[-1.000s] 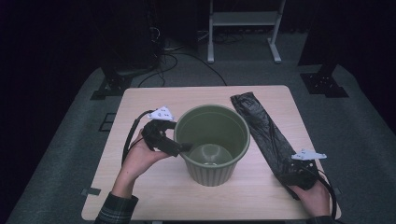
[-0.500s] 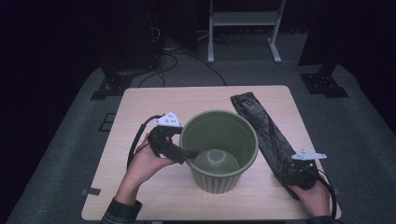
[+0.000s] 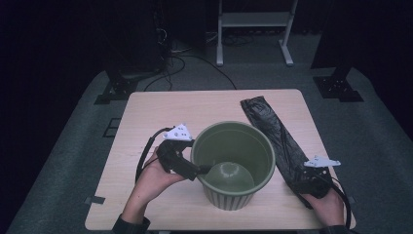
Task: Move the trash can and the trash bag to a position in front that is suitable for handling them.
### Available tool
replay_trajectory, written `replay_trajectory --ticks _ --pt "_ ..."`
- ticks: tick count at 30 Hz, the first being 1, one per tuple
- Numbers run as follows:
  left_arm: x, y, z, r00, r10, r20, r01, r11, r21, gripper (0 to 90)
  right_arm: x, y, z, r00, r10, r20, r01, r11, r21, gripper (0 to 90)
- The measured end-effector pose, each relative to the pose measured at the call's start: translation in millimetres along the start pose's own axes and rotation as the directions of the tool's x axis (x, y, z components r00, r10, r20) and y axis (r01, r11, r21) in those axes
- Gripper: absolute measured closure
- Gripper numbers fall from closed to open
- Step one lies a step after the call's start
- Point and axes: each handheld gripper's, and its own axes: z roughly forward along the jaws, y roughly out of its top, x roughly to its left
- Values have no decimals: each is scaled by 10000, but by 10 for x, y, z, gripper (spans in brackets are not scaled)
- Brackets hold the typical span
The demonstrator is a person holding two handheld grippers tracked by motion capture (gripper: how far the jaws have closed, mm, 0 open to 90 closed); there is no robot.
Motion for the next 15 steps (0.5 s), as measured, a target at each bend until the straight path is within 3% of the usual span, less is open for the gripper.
replay_trajectory --ticks 7,15 --pt "-15 0 1 10000 -55 46 54 10000 40 0 0 0 0 10000 -1 1 1 10000 0 4" --pt "40 31 -56 10000 -82 9 82 9995 -309 0 2 -4 -4 10000 12 14 -12 10000 1 4"
